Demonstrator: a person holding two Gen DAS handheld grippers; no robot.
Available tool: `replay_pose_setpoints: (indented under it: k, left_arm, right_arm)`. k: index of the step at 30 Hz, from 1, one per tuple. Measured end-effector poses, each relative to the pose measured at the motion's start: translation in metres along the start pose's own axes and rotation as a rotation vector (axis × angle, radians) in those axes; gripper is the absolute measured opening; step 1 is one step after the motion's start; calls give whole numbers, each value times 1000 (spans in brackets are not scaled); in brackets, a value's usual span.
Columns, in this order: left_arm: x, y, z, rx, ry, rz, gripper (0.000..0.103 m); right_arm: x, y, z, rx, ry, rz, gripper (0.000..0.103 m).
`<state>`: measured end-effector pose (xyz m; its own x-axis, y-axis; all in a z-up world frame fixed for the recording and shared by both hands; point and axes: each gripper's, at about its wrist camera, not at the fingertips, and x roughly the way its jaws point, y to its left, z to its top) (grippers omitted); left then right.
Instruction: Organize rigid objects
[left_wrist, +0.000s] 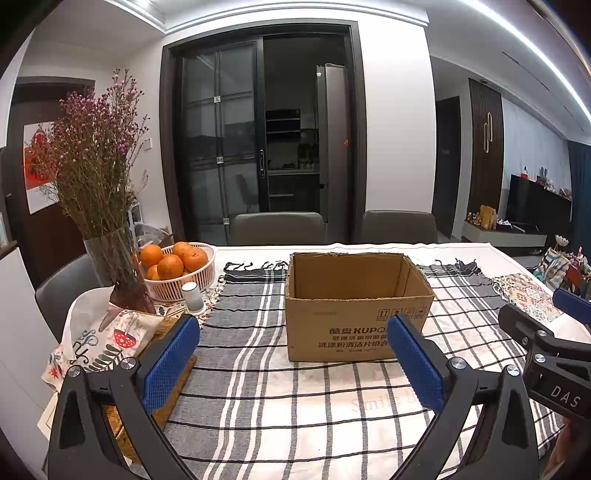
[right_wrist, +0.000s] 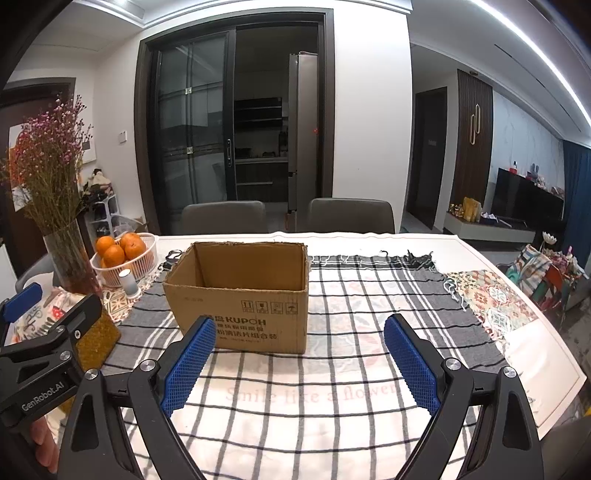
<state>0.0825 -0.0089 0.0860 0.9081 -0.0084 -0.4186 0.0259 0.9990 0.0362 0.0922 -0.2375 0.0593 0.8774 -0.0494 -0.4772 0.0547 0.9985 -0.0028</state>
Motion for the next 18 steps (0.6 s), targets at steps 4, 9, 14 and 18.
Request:
replay_pose_setpoints:
  k: [4, 9, 14, 18]
  left_arm:
    - [-2, 0, 0, 2, -5, 3, 103]
    - [-4, -2, 1, 10, -13, 10, 103]
    - [-5, -2, 2, 10, -17, 11, 103]
    - [-6, -2, 2, 11, -19, 10, 103]
  right_arm:
    - [0, 0, 0, 3, -2, 1, 93]
    - [-1, 0, 0, 7, -6, -1, 93]
    - [-2, 0, 1, 6, -10, -1, 93]
    - [-3, -1, 1, 9, -13, 2, 93]
